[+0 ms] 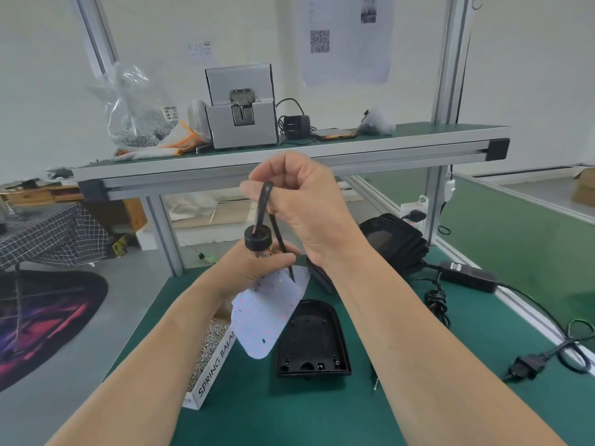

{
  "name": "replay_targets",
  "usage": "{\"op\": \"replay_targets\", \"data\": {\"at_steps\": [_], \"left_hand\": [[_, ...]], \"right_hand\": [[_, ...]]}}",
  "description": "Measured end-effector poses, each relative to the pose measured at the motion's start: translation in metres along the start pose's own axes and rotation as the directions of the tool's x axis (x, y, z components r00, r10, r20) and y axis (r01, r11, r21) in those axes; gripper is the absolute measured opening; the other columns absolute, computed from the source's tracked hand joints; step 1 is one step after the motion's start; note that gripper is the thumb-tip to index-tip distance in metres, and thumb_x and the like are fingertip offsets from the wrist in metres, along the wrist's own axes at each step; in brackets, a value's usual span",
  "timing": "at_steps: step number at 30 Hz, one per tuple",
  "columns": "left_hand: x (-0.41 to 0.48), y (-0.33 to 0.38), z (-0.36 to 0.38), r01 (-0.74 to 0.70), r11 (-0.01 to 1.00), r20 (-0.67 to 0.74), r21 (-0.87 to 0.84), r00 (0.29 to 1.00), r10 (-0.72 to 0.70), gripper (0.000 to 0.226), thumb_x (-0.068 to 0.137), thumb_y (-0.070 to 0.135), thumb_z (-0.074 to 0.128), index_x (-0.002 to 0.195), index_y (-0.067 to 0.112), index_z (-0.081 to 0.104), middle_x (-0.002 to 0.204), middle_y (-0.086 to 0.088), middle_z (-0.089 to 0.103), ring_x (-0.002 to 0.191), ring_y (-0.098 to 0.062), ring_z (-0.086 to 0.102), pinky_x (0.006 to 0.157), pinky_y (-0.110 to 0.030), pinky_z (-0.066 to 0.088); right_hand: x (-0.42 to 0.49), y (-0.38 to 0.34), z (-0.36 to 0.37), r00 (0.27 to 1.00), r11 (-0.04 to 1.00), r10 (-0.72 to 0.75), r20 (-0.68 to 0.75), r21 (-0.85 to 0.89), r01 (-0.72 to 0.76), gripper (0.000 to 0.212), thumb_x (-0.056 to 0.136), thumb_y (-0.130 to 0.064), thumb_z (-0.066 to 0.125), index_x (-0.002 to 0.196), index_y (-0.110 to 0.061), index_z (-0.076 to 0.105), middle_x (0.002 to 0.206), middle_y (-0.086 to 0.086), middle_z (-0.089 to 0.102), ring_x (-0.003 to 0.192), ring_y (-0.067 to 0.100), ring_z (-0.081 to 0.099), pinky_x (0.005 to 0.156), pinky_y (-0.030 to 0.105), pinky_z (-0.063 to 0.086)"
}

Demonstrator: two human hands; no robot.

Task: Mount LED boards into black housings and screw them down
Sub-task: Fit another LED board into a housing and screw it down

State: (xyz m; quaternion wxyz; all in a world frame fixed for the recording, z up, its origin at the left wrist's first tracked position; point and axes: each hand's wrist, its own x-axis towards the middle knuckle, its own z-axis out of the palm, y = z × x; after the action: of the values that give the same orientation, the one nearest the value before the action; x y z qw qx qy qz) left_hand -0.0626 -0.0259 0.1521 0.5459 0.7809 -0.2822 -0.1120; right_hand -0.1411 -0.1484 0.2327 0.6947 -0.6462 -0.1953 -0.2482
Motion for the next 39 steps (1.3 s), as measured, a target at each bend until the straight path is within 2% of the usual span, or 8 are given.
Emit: {"op": "replay_targets", "data": {"at_steps": [4,8,13,16,19,25,31,39], "left_hand": [[-0.006,0.019,-0.004,-0.088,0.993,-0.231,-0.083,0.971,0.067,0.028,0.067,0.047,0.074,0.069,0.019,0.077,0.072,0.001,0.07,0.066,-0.013,0.06,0.064,-0.028,0.042],[-0.007,0.034,-0.028,-0.247,0.906,-0.383,-0.343,0.918,0.105,0.019,0.073,0.036,0.078,0.072,0.018,0.079,0.067,0.002,0.067,0.059,-0.011,0.059,0.057,-0.021,0.046],[-0.007,0.043,-0.037,-0.32,0.771,-0.395,-0.55,0.914,0.097,0.034,0.098,0.029,0.057,0.075,0.02,0.081,0.07,0.0,0.071,0.058,-0.008,0.065,0.058,-0.016,0.054],[-0.003,0.036,-0.035,-0.303,0.671,-0.41,-0.677,0.912,-0.002,0.04,0.099,0.033,0.056,0.069,0.021,0.08,0.065,0.004,0.068,0.053,-0.004,0.063,0.054,-0.013,0.052],[0.001,0.023,-0.031,-0.168,0.669,-0.346,-0.724,0.928,-0.142,0.032,0.097,0.036,0.059,0.074,0.019,0.073,0.063,0.004,0.066,0.049,-0.005,0.062,0.049,-0.015,0.051],[0.012,-0.04,-0.006,0.505,0.828,-0.15,-0.244,0.824,-0.547,0.025,0.094,0.022,0.065,0.071,0.015,0.058,0.054,-0.003,0.058,0.042,-0.016,0.052,0.048,-0.019,0.043],[0.026,-0.092,0.03,0.632,0.684,-0.186,0.364,0.769,-0.611,0.028,0.089,0.026,0.065,0.071,0.016,0.045,0.065,-0.008,0.049,0.051,-0.019,0.044,0.051,-0.024,0.034],[0.02,-0.108,0.049,0.674,0.722,-0.133,0.158,0.739,-0.66,0.025,0.086,0.021,0.064,0.072,0.019,0.044,0.067,-0.01,0.045,0.052,-0.019,0.037,0.053,-0.025,0.029]], "right_hand": [[-0.001,0.017,-0.022,0.999,0.999,-0.039,-0.005,-0.014,0.039,0.038,0.079,0.002,0.067,0.11,-0.018,0.066,0.107,-0.001,0.067,0.064,0.009,0.054,0.06,0.016,0.047],[-0.02,0.078,-0.063,0.959,0.897,0.257,-0.117,-0.341,-0.282,0.06,0.085,0.013,0.052,0.128,-0.027,0.061,0.129,-0.003,0.057,0.079,0.008,0.054,0.062,0.018,0.045],[-0.062,0.148,-0.078,0.768,0.642,0.64,0.018,-0.562,-0.522,0.055,0.085,0.006,0.042,0.118,-0.032,0.065,0.108,-0.001,0.063,0.07,0.013,0.054,0.057,0.018,0.043],[-0.075,0.163,-0.077,0.793,0.633,0.61,0.016,-0.613,-0.474,0.031,0.094,-0.013,0.055,0.118,-0.029,0.066,0.115,-0.005,0.058,0.08,0.011,0.061,0.062,0.022,0.049],[-0.076,0.163,-0.08,0.846,0.631,0.53,-0.057,-0.64,-0.438,0.028,0.104,-0.027,0.047,0.106,-0.014,0.072,0.088,-0.003,0.066,0.067,0.001,0.059,0.069,0.025,0.049],[-0.072,0.149,-0.096,0.89,0.684,0.434,-0.137,-0.594,-0.425,0.016,0.098,-0.01,0.057,0.086,0.001,0.059,0.067,0.007,0.071,0.061,0.016,0.072,0.067,0.035,0.062],[-0.095,0.15,-0.092,0.864,0.613,0.501,0.04,-0.721,-0.323,0.021,0.097,-0.01,0.058,0.084,0.003,0.049,0.073,0.015,0.068,0.061,0.012,0.073,0.066,0.044,0.061],[-0.111,0.152,-0.079,0.866,0.641,0.492,0.085,-0.709,-0.294,0.026,0.097,-0.012,0.06,0.078,-0.001,0.046,0.071,0.015,0.069,0.056,0.012,0.071,0.063,0.043,0.06]]}}
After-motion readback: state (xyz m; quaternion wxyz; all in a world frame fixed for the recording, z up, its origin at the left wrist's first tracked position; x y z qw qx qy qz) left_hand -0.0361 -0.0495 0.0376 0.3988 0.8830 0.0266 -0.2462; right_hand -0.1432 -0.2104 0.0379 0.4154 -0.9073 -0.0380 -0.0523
